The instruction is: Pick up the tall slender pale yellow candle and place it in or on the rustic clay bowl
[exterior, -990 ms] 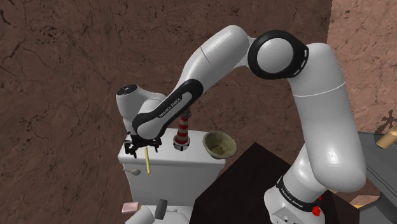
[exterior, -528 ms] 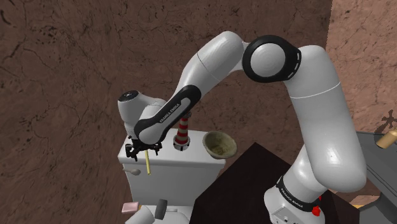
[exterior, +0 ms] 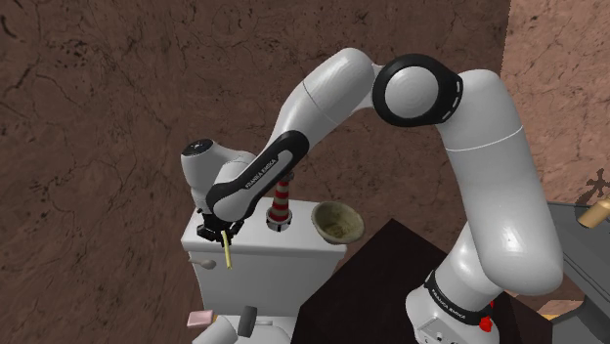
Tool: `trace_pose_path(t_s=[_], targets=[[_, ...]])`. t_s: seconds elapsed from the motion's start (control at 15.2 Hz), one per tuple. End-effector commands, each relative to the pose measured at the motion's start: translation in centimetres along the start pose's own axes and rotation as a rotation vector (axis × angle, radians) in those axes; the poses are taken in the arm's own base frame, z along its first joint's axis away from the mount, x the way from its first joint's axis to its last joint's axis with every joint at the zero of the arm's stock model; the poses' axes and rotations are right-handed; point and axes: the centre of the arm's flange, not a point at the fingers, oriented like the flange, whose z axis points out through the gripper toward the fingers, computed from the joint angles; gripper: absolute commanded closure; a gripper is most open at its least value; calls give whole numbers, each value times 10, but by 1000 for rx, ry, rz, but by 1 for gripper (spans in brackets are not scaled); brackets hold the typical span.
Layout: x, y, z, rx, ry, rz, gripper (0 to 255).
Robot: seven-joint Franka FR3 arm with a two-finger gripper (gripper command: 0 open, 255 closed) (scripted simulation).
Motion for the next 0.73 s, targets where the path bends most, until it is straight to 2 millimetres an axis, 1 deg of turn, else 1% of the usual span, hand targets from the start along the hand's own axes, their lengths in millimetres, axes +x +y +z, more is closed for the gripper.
trace_pose_path(t_s=[0.0,0.33,0.66], targets=[[0,0,0,0,0,0,255],[0,0,0,0,0,0,255],[0,4,-26,0,0,0,255]])
